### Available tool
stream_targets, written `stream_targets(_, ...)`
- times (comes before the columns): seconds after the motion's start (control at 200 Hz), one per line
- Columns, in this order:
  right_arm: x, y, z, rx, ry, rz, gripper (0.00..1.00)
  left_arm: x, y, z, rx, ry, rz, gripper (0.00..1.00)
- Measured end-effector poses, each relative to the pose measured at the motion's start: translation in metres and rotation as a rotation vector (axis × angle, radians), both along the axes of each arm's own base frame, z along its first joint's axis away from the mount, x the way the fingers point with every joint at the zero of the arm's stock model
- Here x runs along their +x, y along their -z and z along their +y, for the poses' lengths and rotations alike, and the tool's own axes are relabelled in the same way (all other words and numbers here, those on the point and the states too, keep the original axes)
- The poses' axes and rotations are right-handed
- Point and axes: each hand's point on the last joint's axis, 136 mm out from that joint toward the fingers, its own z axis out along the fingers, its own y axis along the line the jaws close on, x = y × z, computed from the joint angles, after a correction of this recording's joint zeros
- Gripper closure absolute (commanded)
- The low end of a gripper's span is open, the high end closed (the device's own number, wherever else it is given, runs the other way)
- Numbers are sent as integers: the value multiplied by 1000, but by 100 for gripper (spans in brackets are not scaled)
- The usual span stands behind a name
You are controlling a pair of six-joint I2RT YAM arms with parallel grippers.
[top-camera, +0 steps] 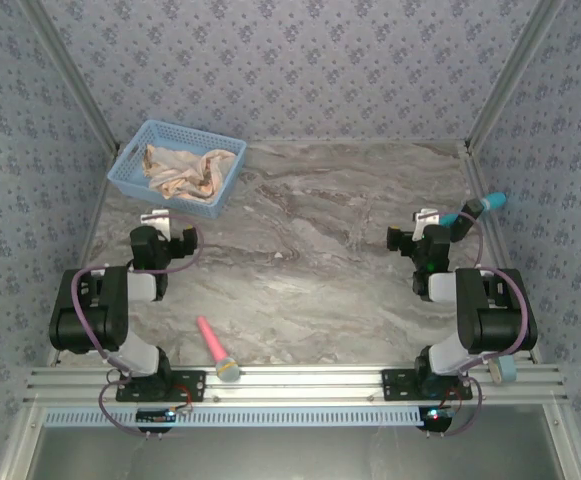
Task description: Fold the inside-out t-shirt
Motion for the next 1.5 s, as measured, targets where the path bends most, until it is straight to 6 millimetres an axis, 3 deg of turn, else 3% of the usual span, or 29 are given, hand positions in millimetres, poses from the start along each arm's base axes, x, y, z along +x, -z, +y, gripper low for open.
stream_targets(1.024,0,0,0,0,0,0,0,0,0,0,0,0,0,0)
stream_targets(1.114,-2,-1,7,-1,-45,10,0,-3,-5,-4,20,-2,-4,0)
stream_targets(1.224,-10,-17,25,-23,-105,31,0,-20,-40,-23,51,14,-28,0)
stream_targets(1.284,-10,-44,50,-52,-181,12,0,-27,-72,-30,28,7,-52,0)
stream_targets(1.424,-23,-126,144,-115,-443,-110,0,-38,-158,-26,-103,-77,-125,0)
stream_targets(1.499,-40,-149,188,-119,-573,-136,0,-44,-195,-22,-185,-119,-167,0)
